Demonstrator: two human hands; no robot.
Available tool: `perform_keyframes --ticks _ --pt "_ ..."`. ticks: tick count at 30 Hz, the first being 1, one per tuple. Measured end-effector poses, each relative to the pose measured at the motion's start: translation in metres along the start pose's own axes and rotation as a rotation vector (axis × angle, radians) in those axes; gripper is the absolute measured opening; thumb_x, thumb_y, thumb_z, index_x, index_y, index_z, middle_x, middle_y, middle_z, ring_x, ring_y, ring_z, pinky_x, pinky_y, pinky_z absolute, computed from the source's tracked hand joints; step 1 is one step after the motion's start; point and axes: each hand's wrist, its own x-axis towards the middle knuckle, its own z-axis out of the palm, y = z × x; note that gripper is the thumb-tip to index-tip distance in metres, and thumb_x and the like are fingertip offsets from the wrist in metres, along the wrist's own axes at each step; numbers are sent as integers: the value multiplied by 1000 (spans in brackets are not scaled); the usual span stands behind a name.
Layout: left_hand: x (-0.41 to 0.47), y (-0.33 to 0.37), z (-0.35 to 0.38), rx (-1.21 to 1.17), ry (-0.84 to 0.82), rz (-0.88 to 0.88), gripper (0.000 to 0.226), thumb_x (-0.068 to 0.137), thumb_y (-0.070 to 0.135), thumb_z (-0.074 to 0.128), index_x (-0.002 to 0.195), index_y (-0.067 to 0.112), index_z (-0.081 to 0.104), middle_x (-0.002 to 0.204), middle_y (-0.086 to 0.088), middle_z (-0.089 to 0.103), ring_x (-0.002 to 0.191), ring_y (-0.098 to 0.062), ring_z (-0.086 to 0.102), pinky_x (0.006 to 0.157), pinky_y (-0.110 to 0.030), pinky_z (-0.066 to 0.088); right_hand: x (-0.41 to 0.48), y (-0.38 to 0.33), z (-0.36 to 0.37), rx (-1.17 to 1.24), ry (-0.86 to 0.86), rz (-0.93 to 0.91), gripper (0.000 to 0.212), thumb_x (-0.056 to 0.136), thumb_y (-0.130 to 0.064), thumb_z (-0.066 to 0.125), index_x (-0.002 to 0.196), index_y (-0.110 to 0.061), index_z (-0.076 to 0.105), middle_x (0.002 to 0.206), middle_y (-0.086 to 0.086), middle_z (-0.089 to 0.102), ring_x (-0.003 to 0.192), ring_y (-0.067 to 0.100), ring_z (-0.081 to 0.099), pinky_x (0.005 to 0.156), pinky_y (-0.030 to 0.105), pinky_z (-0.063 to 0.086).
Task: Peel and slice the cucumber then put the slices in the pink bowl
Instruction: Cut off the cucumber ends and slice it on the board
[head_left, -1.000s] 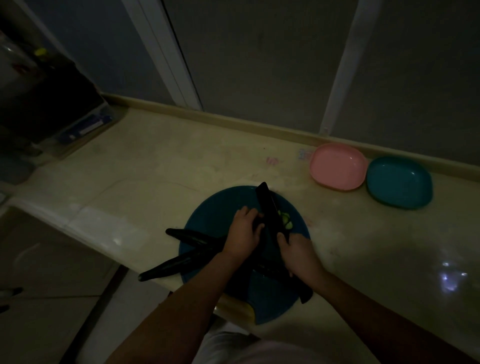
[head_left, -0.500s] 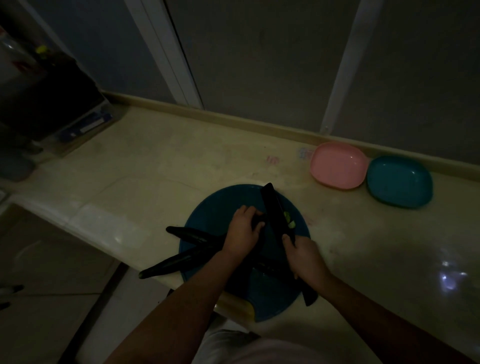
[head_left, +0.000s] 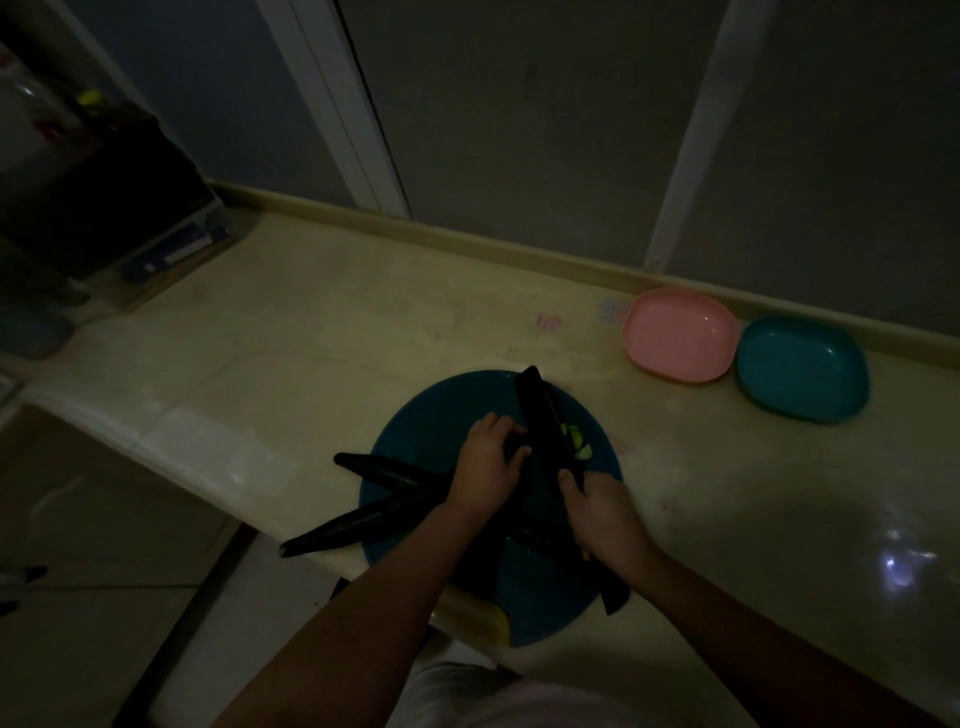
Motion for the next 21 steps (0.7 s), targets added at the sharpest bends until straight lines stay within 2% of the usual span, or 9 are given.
perform_keyframes --ticks 4,11,16,19,21 --pt "0 2 -1 -9 8 -19 17 83 12 67 98 4 63 96 -10 58 92 -21 53 71 -17 32 6 -3 2 -2 8 -5 47 100 -31 37 57 -12 41 50 7 46 36 17 45 36 23 34" --pt "-2 2 -7 -30 -26 2 25 84 9 66 107 3 65 101 -14 61 93 -23 58 75 -13 35 16 -5 12 -88 8 -39 46 100 -30 36 61 -8 47 53 6 47 42 18 45 44 31 39" --pt "-6 -4 -10 -7 -97 67 30 88 6 59 118 9 61 109 -11 58 101 -20 55 83 -13 35 12 6 5 -103 29 -20 46 100 -29 36 58 -12 42 54 4 46 45 14 43 42 26 33" --pt "-5 -4 -7 2 -61 46 28 87 7 60 115 10 62 106 -10 58 99 -20 55 80 -16 37 7 9 0 -83 19 1 44 100 -30 36 61 -11 44 54 5 46 42 14 44 35 21 32" --pt "-5 -3 -7 8 -49 44 26 87 9 61 112 9 63 104 -10 59 97 -21 55 76 -16 37 5 10 -2 -40 24 7 44 100 -31 37 60 -11 42 53 6 45 40 15 43 34 22 32"
